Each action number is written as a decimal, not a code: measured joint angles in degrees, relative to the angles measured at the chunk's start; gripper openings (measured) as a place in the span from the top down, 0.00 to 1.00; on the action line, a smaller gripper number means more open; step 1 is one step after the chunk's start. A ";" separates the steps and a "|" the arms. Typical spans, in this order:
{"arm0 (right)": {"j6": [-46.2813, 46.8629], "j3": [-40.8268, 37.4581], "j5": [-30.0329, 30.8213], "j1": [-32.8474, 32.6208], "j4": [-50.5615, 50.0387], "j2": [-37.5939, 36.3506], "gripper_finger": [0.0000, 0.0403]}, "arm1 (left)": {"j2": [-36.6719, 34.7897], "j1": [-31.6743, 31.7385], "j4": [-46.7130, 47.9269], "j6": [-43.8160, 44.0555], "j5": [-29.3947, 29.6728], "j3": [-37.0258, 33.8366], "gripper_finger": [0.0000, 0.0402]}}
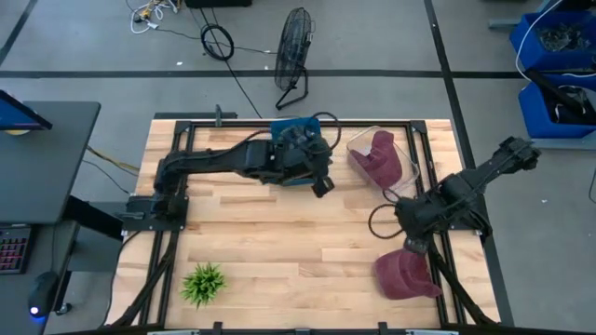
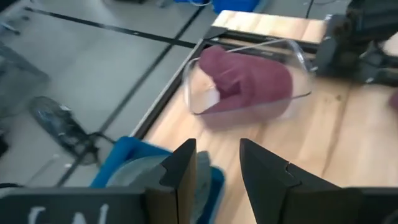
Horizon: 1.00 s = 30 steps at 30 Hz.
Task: Pick & Place hat
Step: Put the red cap into the transparent bin
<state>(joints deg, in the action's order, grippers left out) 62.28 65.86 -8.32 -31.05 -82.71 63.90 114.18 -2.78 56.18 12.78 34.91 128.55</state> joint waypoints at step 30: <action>39.32 -0.04 3.01 -25.10 13.84 30.01 0.62 | -1.40 -1.15 9.99 -0.63 6.19 -0.02 0.69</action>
<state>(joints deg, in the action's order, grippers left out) 101.60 65.83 -5.31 -56.16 -68.87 93.91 112.77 -3.92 66.17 12.14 41.10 128.53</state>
